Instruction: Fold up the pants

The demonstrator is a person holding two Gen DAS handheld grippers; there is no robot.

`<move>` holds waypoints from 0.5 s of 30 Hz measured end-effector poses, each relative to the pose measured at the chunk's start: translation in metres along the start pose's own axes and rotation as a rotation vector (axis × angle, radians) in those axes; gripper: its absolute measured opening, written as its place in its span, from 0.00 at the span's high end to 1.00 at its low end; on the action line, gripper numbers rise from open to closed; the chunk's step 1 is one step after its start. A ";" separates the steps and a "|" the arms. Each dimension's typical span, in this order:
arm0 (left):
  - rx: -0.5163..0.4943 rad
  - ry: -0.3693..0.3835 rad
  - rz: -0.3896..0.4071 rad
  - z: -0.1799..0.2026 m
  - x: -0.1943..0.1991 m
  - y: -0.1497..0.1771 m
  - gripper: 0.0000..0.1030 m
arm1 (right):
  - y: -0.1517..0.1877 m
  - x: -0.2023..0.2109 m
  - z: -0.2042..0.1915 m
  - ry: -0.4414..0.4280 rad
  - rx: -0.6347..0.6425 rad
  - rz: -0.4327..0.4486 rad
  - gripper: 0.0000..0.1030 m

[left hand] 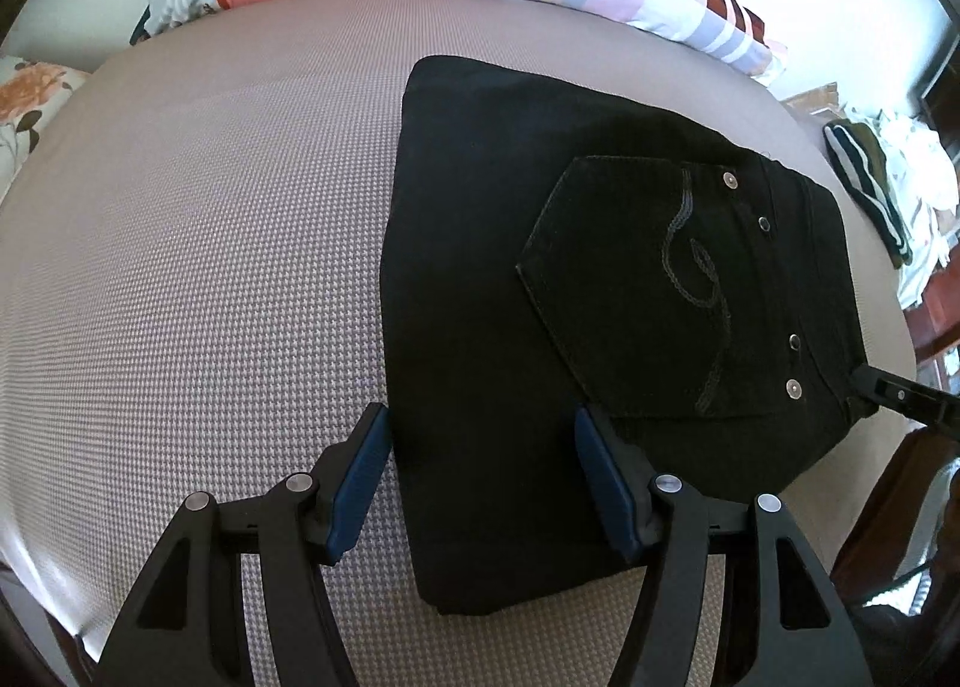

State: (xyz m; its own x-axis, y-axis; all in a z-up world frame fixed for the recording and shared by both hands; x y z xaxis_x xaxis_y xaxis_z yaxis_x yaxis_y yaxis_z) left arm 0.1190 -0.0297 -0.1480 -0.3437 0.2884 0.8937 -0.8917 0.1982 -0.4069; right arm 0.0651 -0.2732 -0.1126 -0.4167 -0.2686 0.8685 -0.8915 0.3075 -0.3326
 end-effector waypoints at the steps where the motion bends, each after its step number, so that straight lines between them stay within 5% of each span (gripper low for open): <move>1: 0.000 0.000 0.000 0.000 0.000 0.000 0.38 | 0.000 0.000 0.000 -0.003 0.002 -0.001 0.90; 8: 0.001 -0.010 0.001 0.001 -0.003 -0.003 0.35 | -0.003 -0.002 0.002 0.000 -0.023 -0.010 0.87; 15: 0.000 -0.018 0.001 0.000 -0.002 0.000 0.33 | -0.007 -0.001 -0.004 0.069 0.005 -0.010 0.72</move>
State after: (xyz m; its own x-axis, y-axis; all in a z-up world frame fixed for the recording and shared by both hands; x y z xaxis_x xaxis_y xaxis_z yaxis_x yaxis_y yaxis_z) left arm 0.1196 -0.0300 -0.1493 -0.3496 0.2712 0.8968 -0.8916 0.1978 -0.4074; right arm 0.0724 -0.2714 -0.1102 -0.3945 -0.2077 0.8951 -0.8965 0.3009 -0.3253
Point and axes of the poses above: each gripper's, at about its wrist camera, not at the fingertips, and x roughly against the way its jaws point, z to its right, y to its underside, the point moved 4 cm from there along -x, roughly the way its jaws point
